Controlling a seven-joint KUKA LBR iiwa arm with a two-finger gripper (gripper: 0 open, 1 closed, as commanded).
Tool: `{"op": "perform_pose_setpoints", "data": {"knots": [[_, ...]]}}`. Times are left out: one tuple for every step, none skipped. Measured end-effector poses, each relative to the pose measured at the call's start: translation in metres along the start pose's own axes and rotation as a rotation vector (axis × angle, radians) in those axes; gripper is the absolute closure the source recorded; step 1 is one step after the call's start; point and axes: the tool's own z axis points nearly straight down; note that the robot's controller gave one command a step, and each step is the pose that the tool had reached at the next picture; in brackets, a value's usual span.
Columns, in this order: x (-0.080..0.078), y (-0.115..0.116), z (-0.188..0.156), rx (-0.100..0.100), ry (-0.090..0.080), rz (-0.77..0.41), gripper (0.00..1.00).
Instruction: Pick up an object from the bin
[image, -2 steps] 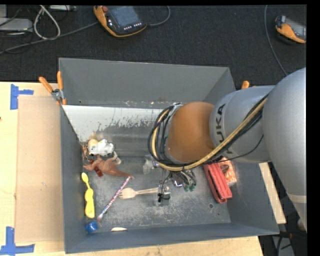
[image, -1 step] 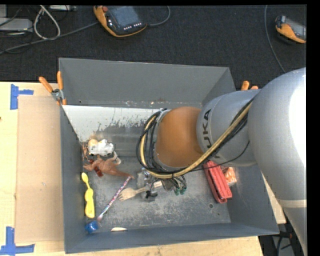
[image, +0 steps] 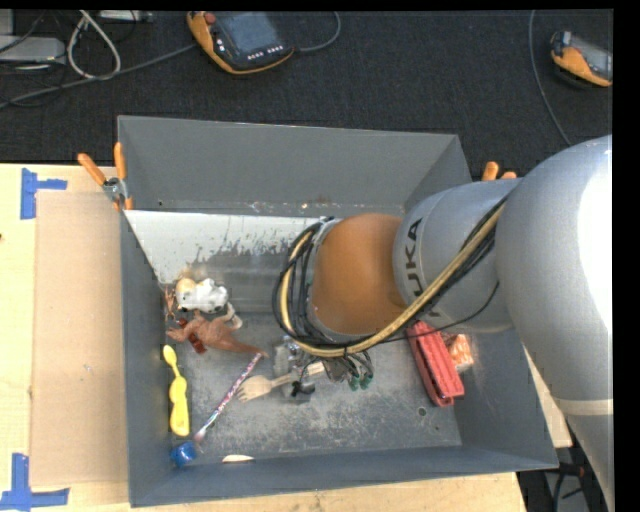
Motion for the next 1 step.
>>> {"op": "perform_pose_setpoints", "data": {"knots": [[0.0284, 0.001, -0.074, 0.0, 0.006, 0.001, 1.0]]}}
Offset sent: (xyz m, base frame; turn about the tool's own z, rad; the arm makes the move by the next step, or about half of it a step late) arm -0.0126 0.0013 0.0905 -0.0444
